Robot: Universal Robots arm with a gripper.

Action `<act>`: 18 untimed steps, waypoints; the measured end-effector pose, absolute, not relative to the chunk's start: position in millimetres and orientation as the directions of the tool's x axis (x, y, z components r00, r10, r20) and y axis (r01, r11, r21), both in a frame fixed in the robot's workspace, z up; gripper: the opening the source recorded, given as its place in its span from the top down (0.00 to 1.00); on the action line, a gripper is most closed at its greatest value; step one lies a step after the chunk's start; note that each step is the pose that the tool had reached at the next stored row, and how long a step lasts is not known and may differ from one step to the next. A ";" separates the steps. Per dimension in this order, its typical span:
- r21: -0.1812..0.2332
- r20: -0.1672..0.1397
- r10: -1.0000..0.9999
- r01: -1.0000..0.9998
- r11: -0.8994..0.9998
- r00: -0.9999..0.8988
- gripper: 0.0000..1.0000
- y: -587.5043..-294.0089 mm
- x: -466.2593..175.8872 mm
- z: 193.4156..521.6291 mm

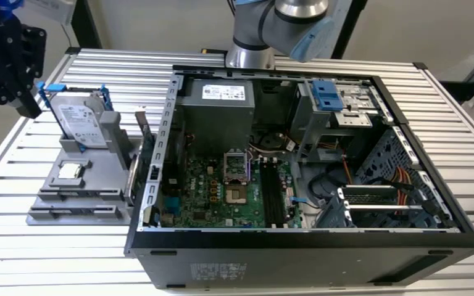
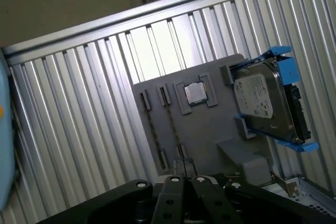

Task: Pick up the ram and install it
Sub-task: 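Pick up the ram and move it above insertion slot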

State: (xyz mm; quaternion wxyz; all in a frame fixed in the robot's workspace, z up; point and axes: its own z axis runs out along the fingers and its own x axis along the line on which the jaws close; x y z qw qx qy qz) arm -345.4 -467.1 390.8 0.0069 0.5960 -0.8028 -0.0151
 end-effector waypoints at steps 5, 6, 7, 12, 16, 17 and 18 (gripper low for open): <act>0.032 -0.006 -0.974 -0.973 0.228 -0.229 1.00 -467.1 -345.4 390.8; 0.032 -0.006 -0.976 -0.976 0.215 -0.216 1.00 -467.1 -345.3 390.8; 0.032 -0.006 -0.979 -0.979 0.202 -0.202 1.00 -467.1 -345.3 390.8; 0.032 -0.006 -0.990 -0.990 0.138 -0.138 1.00 -467.1 -345.4 390.8; 0.032 -0.005 -0.996 -0.996 0.085 -0.085 1.00 -467.1 -345.4 390.8; 0.032 -0.005 -0.997 -0.997 0.072 -0.072 1.00 -467.1 -345.4 390.8; 0.032 -0.005 -0.998 -0.998 0.059 -0.059 1.00 -467.1 -345.3 390.8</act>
